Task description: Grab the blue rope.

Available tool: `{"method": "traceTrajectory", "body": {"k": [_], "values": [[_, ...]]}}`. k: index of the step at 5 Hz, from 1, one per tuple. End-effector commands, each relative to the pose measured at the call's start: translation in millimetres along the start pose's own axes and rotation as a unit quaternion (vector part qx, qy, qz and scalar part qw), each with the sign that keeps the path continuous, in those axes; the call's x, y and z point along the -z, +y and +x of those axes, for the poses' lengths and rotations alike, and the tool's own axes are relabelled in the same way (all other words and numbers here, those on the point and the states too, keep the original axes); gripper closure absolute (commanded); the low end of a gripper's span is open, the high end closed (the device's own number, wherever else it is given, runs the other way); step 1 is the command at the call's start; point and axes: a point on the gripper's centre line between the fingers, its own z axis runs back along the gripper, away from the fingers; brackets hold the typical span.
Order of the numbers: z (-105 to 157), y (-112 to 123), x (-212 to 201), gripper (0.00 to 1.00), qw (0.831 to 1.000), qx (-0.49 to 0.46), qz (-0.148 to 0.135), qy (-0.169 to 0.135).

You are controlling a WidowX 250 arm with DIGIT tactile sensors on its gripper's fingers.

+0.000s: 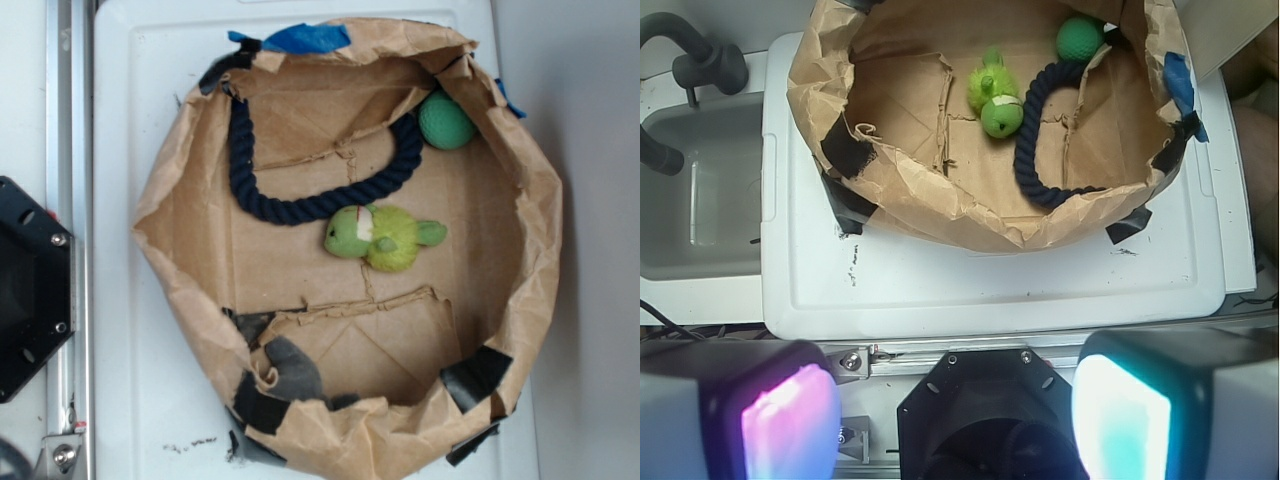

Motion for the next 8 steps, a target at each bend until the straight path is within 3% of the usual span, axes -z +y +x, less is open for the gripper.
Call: {"method": "traceTrajectory", "body": {"k": [1,2,3,4,5,6,7,8], "values": [[0.0,0.0,0.0,0.00,1.000,0.000,0.000,0.000],[25.0,7.2,22.7,0.00,0.997,0.069,-0.014,0.014],[40.8,13.7,26.8,0.00,1.000,0.016,-0.007,0.018],[66.4,13.4,38.8,0.00,0.997,0.066,-0.025,0.016],[85.7,12.5,68.4,0.00,0.993,0.113,-0.025,0.016],[101.4,17.1,94.4,0.00,0.989,0.144,-0.040,0.012],[109.4,32.2,117.4,0.00,0.984,0.165,-0.058,-0.013],[112.3,49.1,146.6,0.00,0.984,0.154,-0.092,-0.013]]}}
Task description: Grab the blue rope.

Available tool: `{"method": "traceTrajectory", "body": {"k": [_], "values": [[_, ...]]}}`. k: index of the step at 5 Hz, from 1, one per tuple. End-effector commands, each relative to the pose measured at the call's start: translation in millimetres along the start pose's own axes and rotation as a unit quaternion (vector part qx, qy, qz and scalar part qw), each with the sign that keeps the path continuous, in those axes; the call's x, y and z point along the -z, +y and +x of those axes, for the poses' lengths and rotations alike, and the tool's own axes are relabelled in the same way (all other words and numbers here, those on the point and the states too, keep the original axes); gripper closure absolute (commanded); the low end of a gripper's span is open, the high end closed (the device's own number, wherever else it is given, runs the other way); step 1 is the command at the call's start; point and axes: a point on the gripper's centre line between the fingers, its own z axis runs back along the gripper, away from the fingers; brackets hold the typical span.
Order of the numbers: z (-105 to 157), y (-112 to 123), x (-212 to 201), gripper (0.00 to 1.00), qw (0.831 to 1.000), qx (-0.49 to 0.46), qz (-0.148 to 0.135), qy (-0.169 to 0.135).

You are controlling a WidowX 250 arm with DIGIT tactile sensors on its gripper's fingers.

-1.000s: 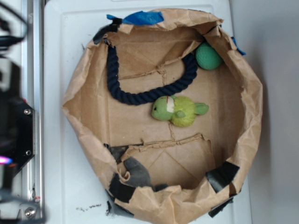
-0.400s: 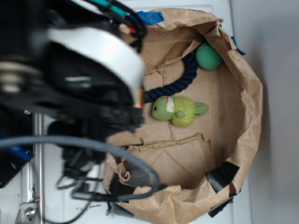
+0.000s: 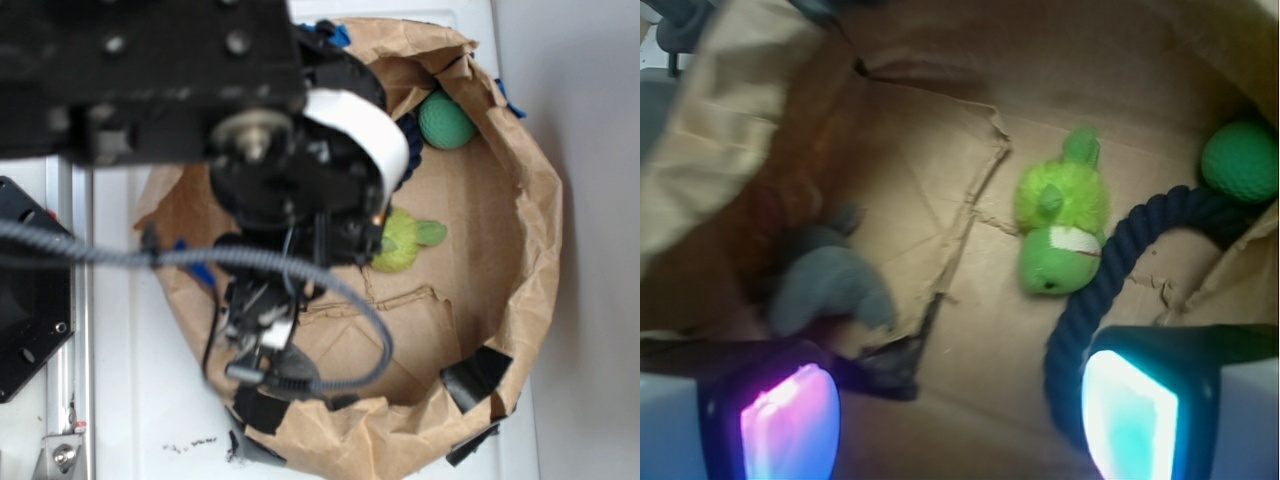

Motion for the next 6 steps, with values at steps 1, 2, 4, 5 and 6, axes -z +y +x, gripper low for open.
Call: {"method": "traceTrajectory", "body": {"k": [1,2,4,5,6], "values": [[-3.0,31.7,37.8,0.00,0.999,-0.016,-0.033,-0.018],[-2.0,33.4,53.0,0.00,0.999,-0.022,-0.009,-0.021],[-2.0,33.4,53.0,0.00,0.999,-0.022,-0.009,-0.021],[-2.0,33.4,53.0,0.00,0.999,-0.022,-0.009,-0.021],[-1.6,41.6,80.3,0.00,0.998,-0.058,0.028,-0.018]]}}
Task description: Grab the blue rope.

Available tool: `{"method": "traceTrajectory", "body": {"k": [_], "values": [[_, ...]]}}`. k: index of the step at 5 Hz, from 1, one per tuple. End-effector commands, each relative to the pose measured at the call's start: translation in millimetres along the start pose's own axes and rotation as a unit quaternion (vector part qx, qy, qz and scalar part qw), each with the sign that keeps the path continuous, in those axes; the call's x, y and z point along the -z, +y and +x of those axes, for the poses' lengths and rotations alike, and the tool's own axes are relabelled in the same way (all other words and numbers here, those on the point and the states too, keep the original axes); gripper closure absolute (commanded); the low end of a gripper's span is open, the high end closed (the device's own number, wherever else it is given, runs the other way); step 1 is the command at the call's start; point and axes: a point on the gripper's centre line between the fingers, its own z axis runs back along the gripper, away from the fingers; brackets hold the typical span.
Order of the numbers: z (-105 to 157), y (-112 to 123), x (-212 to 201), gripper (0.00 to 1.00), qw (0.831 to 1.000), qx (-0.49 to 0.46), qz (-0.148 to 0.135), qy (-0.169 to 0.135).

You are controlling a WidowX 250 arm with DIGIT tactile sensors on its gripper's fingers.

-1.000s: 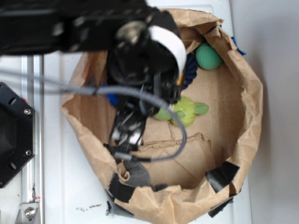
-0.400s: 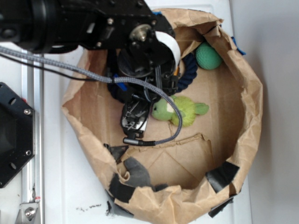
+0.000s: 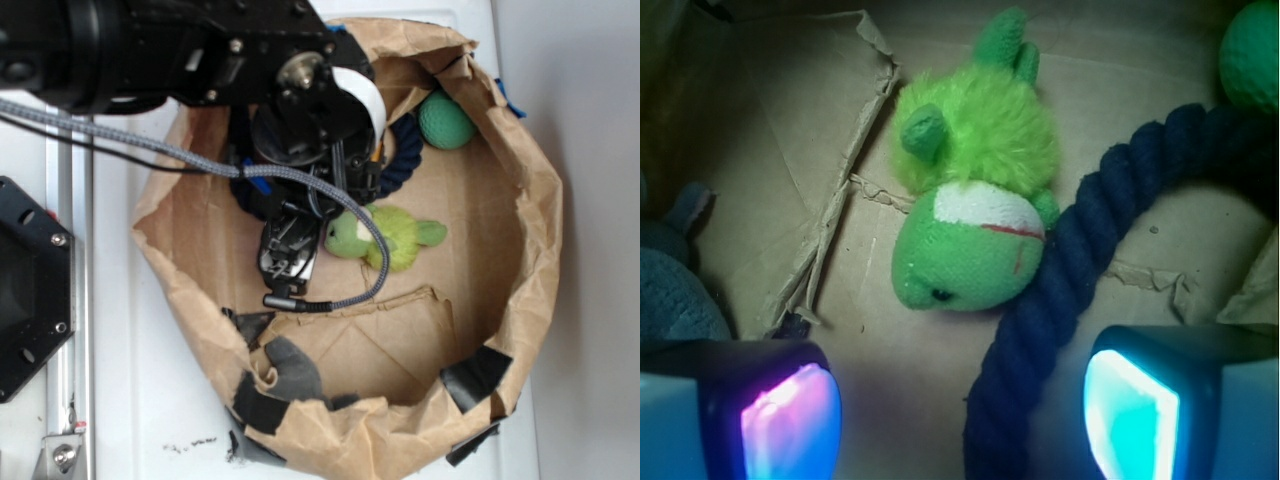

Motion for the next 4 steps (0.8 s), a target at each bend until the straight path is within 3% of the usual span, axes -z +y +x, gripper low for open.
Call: {"method": "traceTrajectory", "body": {"k": [1,2,4], "values": [[2.9,6.6,37.1,0.00,0.998,-0.036,0.055,0.008],[1.7,8.7,43.5,1.00,0.998,-0.042,0.054,0.016],[2.4,9.7,43.3,1.00,0.997,-0.045,0.053,0.017]]}}
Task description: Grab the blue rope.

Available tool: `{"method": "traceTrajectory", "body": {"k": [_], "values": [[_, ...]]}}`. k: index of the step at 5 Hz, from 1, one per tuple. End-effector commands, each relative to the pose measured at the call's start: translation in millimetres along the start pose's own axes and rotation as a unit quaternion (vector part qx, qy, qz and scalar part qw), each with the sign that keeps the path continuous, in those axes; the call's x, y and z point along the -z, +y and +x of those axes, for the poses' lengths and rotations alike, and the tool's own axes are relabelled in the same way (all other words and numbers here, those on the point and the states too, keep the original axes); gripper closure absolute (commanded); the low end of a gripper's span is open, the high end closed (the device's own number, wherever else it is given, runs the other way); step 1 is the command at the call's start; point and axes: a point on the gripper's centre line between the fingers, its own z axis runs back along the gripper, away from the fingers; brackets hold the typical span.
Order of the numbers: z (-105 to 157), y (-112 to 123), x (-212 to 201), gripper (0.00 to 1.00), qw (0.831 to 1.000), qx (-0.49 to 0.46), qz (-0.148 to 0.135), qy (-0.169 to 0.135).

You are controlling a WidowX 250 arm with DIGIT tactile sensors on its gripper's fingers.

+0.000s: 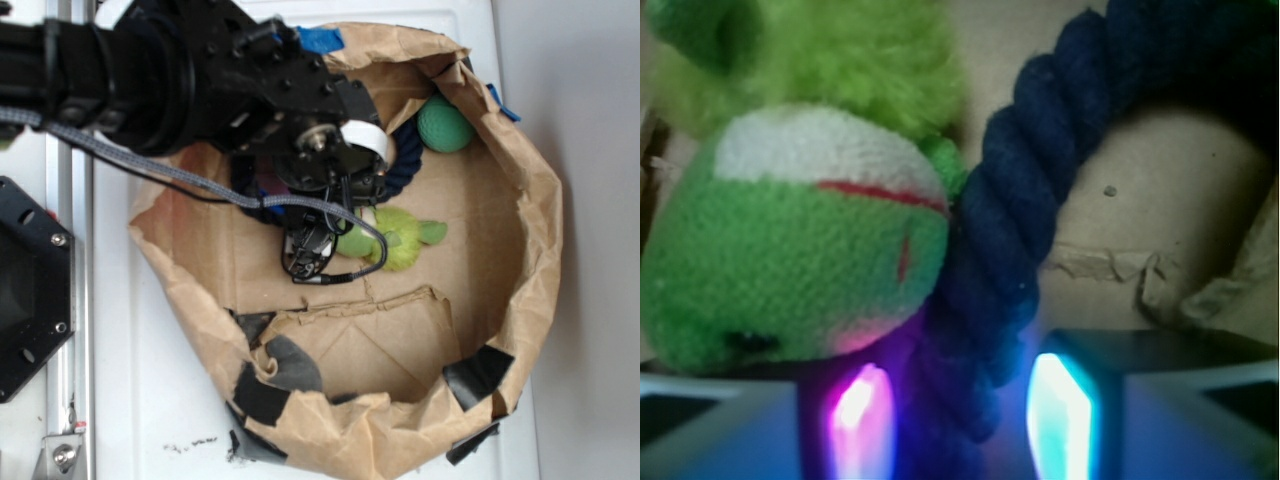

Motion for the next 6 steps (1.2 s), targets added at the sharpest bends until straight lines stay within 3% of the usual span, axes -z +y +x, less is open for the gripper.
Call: {"method": "traceTrajectory", "body": {"k": [1,2,3,5,6], "values": [[3.3,-3.8,-2.1,1.00,1.000,0.004,-0.002,-0.005],[3.1,-3.2,-4.5,1.00,1.000,0.001,-0.002,-0.008],[7.9,-1.3,-33.9,1.00,0.998,-0.013,0.042,-0.035],[14.1,-14.9,-133.4,1.00,0.992,-0.105,0.026,-0.072],[16.7,-20.6,-165.8,1.00,0.990,-0.126,0.020,-0.064]]}}
